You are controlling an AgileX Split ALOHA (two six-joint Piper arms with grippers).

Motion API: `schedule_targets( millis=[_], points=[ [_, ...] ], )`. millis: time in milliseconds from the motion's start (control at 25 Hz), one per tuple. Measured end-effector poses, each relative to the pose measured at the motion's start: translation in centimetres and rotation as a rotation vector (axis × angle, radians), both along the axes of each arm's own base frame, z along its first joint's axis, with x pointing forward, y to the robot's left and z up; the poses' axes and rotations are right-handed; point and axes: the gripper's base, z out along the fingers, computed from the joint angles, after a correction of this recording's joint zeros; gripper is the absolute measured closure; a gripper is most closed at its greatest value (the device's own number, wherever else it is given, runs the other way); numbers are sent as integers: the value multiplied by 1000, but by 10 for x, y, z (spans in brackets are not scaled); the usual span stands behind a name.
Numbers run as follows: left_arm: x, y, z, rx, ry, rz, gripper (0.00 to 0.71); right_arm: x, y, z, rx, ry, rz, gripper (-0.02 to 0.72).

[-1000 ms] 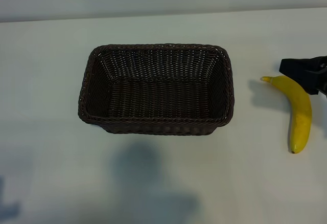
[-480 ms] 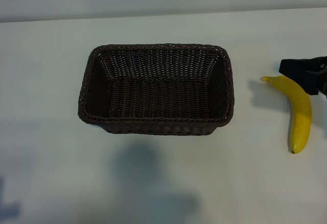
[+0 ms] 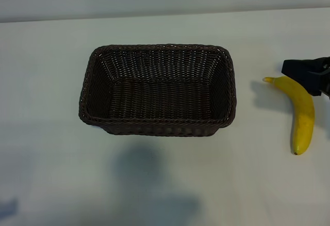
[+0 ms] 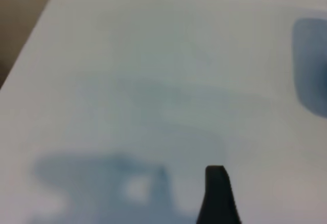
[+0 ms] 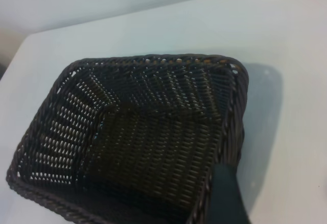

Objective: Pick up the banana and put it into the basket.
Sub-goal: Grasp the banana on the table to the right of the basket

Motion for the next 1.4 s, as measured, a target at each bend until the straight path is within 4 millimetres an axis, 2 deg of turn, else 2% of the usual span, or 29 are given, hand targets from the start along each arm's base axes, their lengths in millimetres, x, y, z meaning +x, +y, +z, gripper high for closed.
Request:
schedule_targets(
  millis=[720, 960, 1400],
  points=[
    [0, 0, 0, 4, 1, 4, 169, 0, 0, 0, 0, 0, 0, 215],
    [1, -2, -1, 78, 18, -72, 169, 0, 0, 0, -1, 0, 1, 215],
    [1, -3, -2, 89, 20, -92, 169, -2, -2, -4, -87, 12, 36, 215]
  ],
)
